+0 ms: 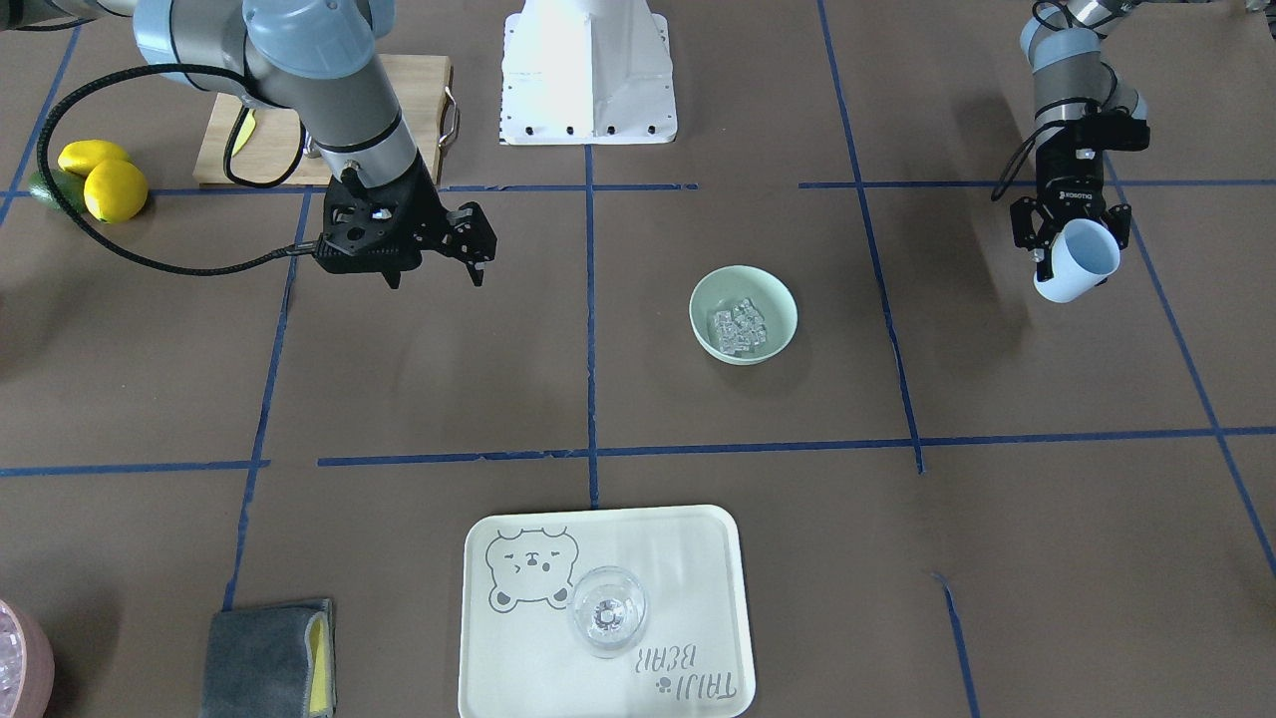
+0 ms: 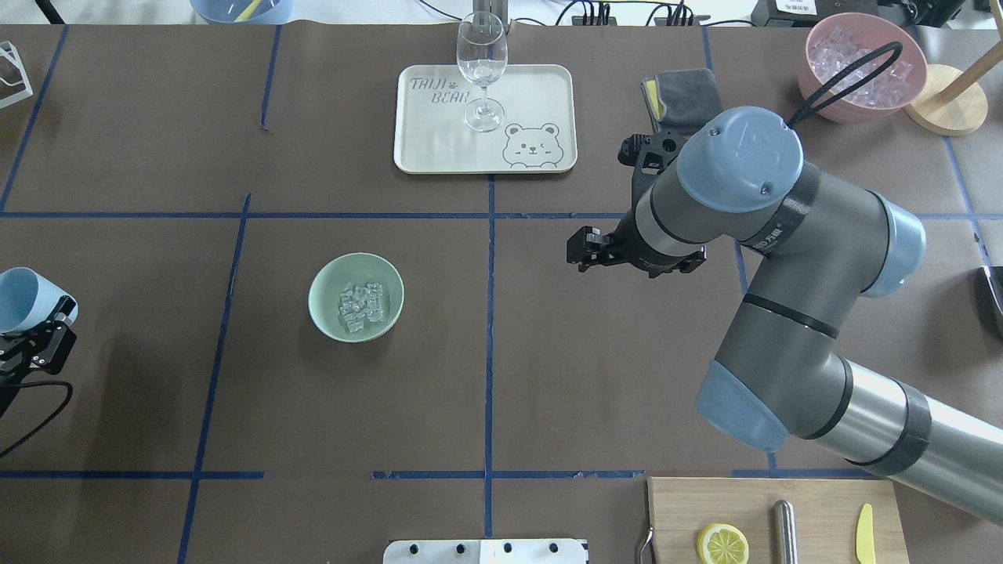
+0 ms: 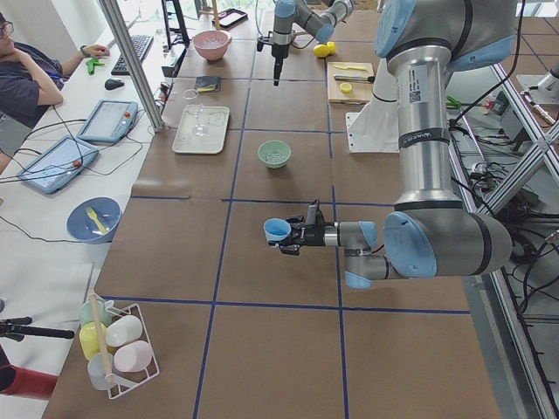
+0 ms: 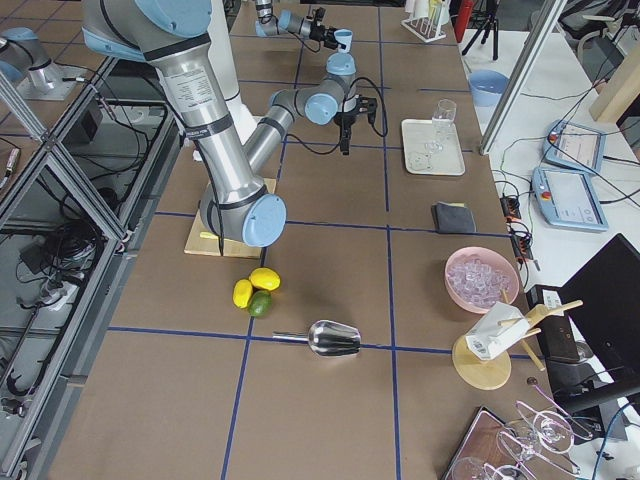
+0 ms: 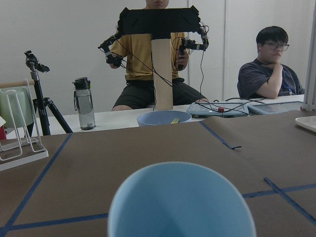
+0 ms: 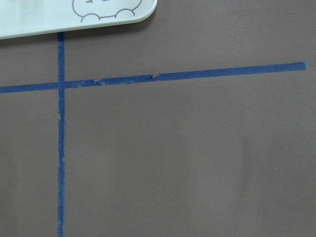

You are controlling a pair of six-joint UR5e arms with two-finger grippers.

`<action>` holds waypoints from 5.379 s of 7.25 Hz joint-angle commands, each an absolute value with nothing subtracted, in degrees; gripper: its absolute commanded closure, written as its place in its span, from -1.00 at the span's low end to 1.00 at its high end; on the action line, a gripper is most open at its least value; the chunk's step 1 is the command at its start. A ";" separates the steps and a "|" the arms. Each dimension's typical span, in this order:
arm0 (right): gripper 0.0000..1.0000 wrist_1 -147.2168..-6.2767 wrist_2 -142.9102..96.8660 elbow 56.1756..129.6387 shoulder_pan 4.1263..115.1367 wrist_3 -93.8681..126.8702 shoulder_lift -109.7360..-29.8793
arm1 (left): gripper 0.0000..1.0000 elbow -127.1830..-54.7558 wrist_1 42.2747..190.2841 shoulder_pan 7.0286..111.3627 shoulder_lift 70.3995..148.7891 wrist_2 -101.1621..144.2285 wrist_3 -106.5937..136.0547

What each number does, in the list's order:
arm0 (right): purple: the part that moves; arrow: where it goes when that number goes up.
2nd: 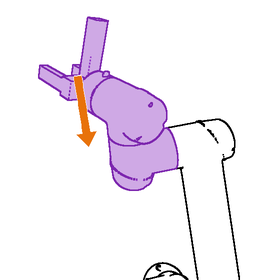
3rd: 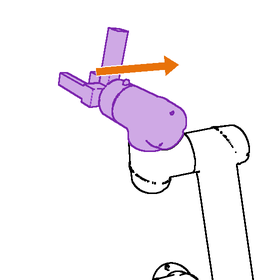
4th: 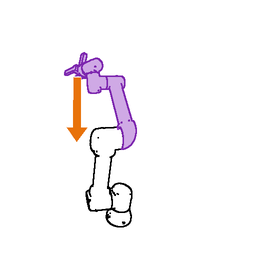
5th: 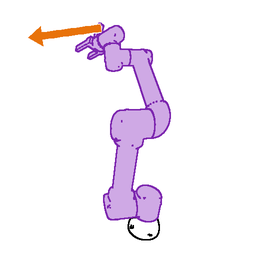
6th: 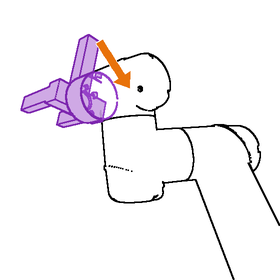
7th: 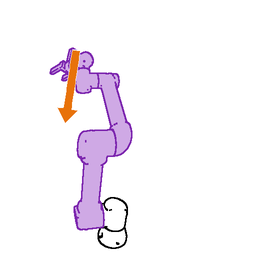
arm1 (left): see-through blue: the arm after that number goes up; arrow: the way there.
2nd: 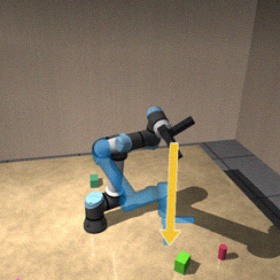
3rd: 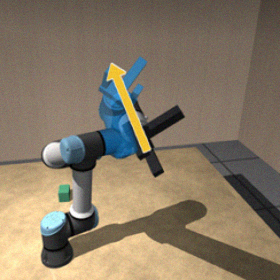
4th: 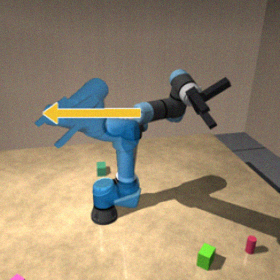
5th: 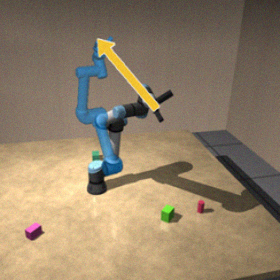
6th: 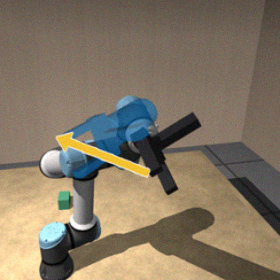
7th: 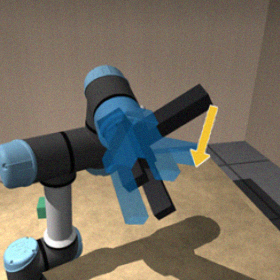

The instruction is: Pour ice into bowl

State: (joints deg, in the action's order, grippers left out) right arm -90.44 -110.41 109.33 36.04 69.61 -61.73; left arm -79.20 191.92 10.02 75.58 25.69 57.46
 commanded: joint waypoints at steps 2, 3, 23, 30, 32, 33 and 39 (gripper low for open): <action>-1.00 -90.44 -110.48 109.34 36.04 69.61 -61.70 | 1.00 -79.01 188.20 10.02 76.20 25.75 61.52; -1.00 -90.44 -110.48 109.34 36.04 69.61 -61.70 | 1.00 -79.01 185.65 10.02 76.20 25.84 61.52; -1.00 -90.44 -110.39 109.16 35.95 69.61 -61.79 | -1.00 -81.11 181.67 10.55 76.12 34.19 65.31; -1.00 -90.44 -110.39 109.07 35.86 69.70 -61.61 | -1.00 -86.12 181.85 13.17 72.86 34.28 60.92; -1.00 -90.44 -110.39 109.25 35.86 69.70 -61.61 | -1.00 -89.45 181.85 14.06 70.50 34.36 60.65; -1.00 -90.44 -110.48 109.16 35.86 69.70 -61.61 | -1.00 -91.73 181.85 14.50 70.05 35.32 59.17; -1.00 -90.53 -110.39 103.74 34.02 73.03 -54.70 | -1.00 -107.99 163.44 23.72 69.35 47.09 53.09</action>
State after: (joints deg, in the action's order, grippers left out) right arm -90.51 -110.39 106.75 34.68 71.89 -58.18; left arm -103.50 170.28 22.43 69.37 45.00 53.71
